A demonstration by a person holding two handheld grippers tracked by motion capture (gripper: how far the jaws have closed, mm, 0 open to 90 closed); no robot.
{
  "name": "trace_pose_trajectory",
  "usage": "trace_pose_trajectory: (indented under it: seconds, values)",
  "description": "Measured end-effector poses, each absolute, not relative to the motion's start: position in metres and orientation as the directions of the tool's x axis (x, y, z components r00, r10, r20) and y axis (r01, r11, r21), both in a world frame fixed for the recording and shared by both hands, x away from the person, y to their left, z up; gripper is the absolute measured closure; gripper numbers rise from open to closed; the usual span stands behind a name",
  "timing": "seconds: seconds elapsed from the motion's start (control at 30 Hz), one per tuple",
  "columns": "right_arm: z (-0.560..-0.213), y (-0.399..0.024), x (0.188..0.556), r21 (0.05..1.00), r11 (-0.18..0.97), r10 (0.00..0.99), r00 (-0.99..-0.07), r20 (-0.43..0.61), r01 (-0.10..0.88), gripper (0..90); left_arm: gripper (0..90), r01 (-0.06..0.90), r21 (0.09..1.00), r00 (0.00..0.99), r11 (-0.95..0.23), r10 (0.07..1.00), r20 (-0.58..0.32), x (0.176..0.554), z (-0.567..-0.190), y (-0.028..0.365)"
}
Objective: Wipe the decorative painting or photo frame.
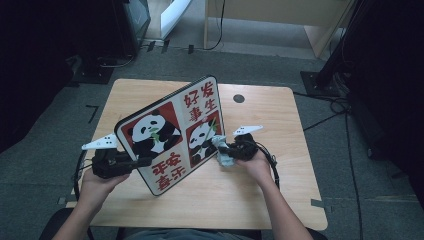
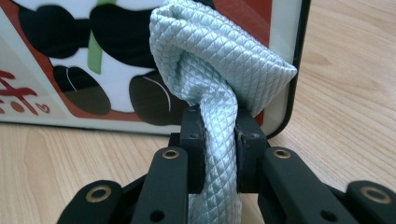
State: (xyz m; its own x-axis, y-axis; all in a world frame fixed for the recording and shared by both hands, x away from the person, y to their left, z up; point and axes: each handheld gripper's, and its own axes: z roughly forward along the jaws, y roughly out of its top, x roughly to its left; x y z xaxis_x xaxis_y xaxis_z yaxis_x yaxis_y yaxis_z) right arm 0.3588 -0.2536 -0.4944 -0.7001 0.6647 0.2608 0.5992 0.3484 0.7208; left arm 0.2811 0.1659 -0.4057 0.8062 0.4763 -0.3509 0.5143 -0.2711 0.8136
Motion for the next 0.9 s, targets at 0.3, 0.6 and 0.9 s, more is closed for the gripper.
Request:
trace_pose_trajectory:
  seconds: [0.3, 0.6, 0.9]
  values:
    - [-0.482, -0.263, 0.361, 0.724, 0.357, 0.658, -0.709, 0.254, 0.590, 78.0, 76.9, 0.523, 0.810, 0.803, -0.265, 0.471, -0.365, 0.282, -0.406, 0.166]
    - [-0.447, -0.267, 0.367, 0.769, 0.316, 0.671, -0.704, 0.234, 0.556, 78.2, 77.0, 0.523, 0.811, 0.803, -0.263, 0.472, -0.365, 0.282, -0.407, 0.166]
    - [-0.390, -0.258, 0.361, 0.840, 0.305, 0.652, -0.741, 0.159, 0.448, 78.3, 76.8, 0.532, 0.809, 0.795, -0.249, 0.475, -0.377, 0.281, -0.408, 0.166]
